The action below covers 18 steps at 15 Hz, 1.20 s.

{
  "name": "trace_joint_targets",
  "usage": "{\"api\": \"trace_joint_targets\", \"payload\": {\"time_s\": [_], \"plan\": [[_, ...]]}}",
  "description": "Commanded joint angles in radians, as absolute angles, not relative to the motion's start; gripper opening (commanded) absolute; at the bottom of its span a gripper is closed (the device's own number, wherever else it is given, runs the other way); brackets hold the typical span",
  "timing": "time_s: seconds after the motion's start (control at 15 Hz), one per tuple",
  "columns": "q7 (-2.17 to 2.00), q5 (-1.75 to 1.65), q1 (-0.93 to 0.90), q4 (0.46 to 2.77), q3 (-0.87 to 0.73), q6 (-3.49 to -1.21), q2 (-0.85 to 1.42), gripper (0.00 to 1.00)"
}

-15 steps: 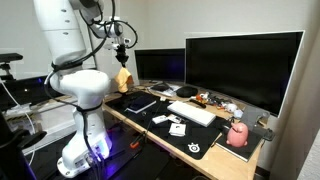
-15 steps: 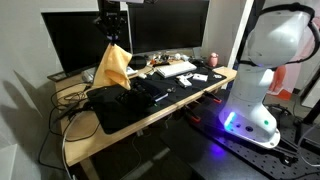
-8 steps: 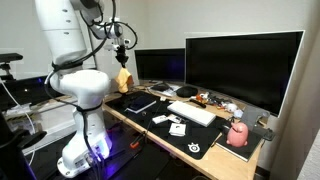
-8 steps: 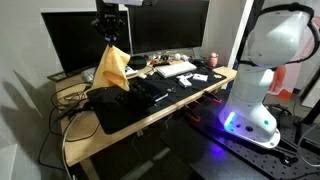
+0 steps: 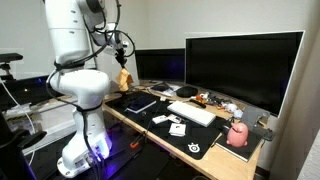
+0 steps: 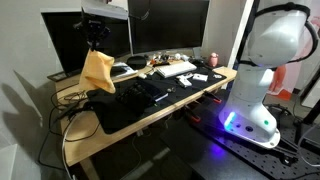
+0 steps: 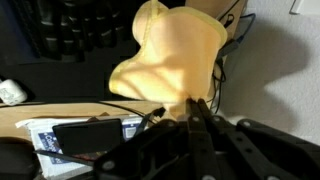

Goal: Move the towel to the far end of the table on the left

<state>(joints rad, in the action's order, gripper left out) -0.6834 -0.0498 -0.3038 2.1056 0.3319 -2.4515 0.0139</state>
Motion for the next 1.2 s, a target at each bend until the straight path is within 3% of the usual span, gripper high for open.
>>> {"api": "trace_joint_targets", "payload": {"time_s": [0.0, 1.13], "plan": [[-0.775, -0.131, -0.320, 2.071, 0.324, -2.552, 0.069, 0.00], [-1.333, -0.861, -0.525, 1.666, 0.095, -2.773, 0.464, 0.00]]}}
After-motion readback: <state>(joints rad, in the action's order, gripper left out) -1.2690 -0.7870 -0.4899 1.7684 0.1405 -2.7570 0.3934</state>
